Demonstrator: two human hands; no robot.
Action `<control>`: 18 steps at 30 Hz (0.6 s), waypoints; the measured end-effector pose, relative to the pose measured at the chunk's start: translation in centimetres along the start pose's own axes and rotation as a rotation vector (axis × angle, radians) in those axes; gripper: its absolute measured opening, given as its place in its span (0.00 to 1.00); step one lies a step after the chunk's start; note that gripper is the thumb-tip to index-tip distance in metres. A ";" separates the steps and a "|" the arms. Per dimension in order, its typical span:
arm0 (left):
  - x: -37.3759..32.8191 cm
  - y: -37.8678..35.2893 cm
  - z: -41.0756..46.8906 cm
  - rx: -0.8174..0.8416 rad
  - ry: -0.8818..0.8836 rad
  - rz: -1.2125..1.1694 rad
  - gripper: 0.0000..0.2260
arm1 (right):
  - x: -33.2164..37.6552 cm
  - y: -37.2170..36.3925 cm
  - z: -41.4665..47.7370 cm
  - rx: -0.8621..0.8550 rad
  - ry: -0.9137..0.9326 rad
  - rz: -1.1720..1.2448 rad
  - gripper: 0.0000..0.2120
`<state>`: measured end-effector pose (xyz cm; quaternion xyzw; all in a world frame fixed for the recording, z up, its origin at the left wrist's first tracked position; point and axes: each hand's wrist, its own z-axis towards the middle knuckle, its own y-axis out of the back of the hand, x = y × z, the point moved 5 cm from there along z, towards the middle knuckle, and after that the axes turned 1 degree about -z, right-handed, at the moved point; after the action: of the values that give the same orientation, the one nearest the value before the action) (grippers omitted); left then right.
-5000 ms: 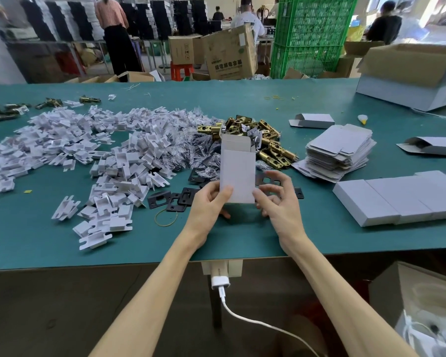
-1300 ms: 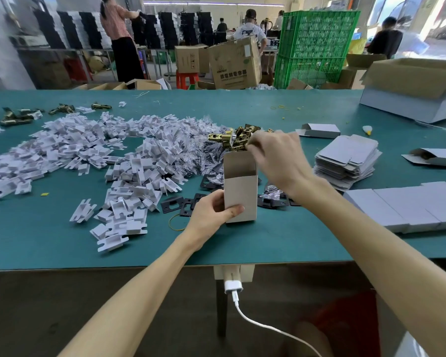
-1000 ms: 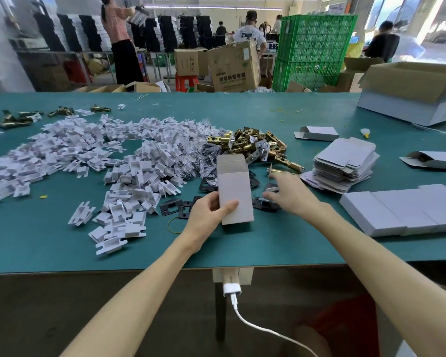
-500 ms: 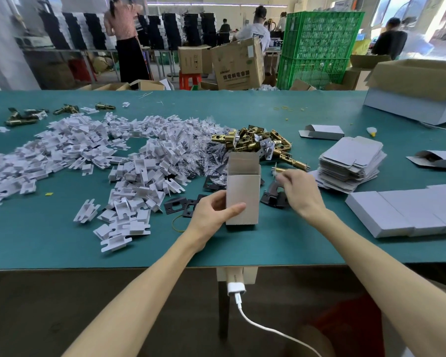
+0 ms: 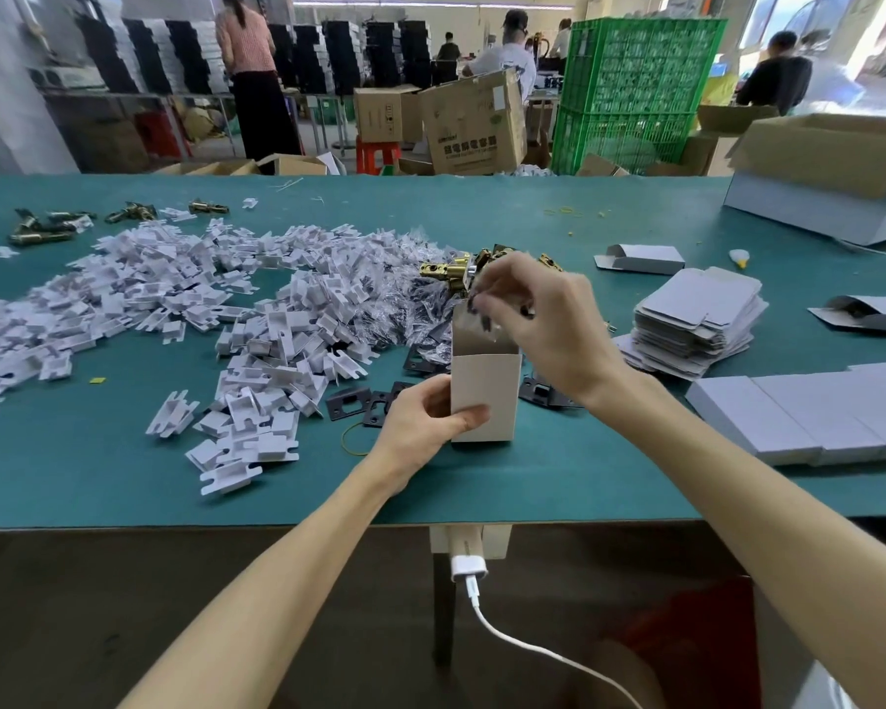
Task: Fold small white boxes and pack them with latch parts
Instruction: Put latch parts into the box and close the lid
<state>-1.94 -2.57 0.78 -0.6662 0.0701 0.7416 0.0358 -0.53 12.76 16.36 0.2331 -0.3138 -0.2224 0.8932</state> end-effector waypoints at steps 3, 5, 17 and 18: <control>-0.1 0.0 0.0 -0.008 0.001 0.012 0.21 | -0.6 -1.2 -0.4 0.082 -0.004 -0.130 0.04; -0.1 0.0 0.0 -0.012 0.002 0.012 0.21 | -1.0 -1.6 -0.6 0.119 -0.007 -0.172 0.04; -0.2 0.1 0.0 -0.021 -0.013 -0.001 0.18 | -2.5 -0.9 -1.0 0.030 -0.041 -0.130 0.04; -0.2 0.1 0.0 -0.022 -0.016 0.002 0.18 | -2.9 -0.4 -0.9 -0.058 -0.086 -0.084 0.04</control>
<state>-1.90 -2.65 0.96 -0.6606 0.0621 0.7476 0.0282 -2.12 14.28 14.19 0.2103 -0.3353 -0.2784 0.8751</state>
